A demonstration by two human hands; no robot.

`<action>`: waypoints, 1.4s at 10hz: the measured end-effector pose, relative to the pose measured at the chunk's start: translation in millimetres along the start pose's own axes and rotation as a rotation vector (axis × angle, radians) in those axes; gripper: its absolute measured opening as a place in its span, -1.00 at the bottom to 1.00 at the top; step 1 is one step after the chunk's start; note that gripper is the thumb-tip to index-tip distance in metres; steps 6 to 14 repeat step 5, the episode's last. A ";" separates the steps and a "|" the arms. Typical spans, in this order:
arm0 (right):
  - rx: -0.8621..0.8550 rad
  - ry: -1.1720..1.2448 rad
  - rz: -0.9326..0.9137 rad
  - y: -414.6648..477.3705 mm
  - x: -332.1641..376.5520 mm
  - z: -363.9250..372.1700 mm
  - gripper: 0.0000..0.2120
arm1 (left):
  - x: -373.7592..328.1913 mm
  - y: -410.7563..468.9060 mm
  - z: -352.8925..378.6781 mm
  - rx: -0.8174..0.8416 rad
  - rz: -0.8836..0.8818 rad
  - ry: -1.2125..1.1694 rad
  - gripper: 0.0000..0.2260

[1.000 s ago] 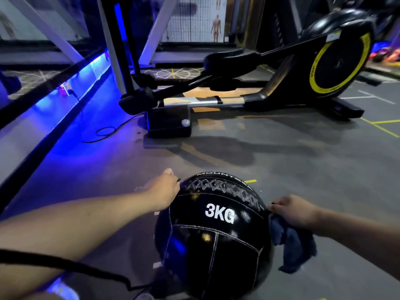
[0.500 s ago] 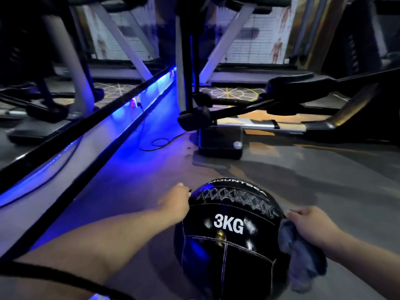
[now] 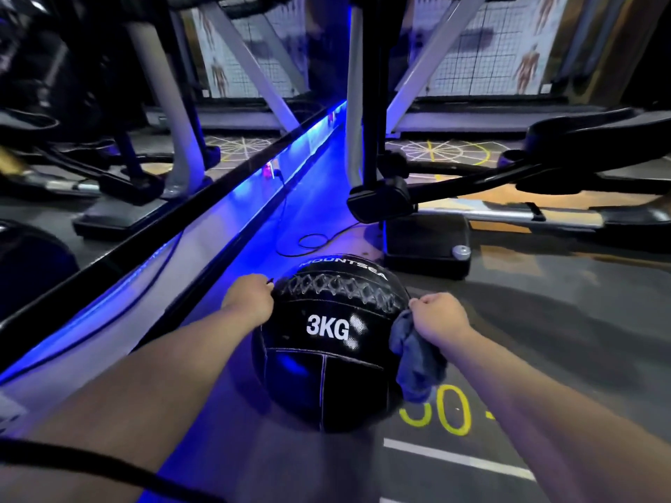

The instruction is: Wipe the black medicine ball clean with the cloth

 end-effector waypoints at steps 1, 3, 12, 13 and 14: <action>0.004 0.057 0.043 6.0 -7.8 29.2 -0.59 | 14.6 2.7 15.7 -0.028 -0.033 -0.006 -0.77; 0.056 0.094 0.059 6.1 -7.5 26.8 -0.54 | 18.9 -14.8 18.6 -0.124 -0.184 -0.161 -0.66; 0.162 0.263 0.152 -15.2 -34.7 4.0 -0.53 | -14.0 -66.0 26.2 -0.144 -0.067 -0.300 -0.37; 0.162 0.263 0.152 -15.2 -34.7 4.0 -0.53 | -14.0 -66.0 26.2 -0.144 -0.067 -0.300 -0.37; 0.162 0.263 0.152 -15.2 -34.7 4.0 -0.53 | -14.0 -66.0 26.2 -0.144 -0.067 -0.300 -0.37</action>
Point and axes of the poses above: each hand's wrist, its own y-axis towards the middle knuckle, its own z-axis out of the palm, x = y × z, the point moved 8 cm from there along y, towards the middle knuckle, and after that the axes turned 12 degrees about z, right-handed, at the moved point
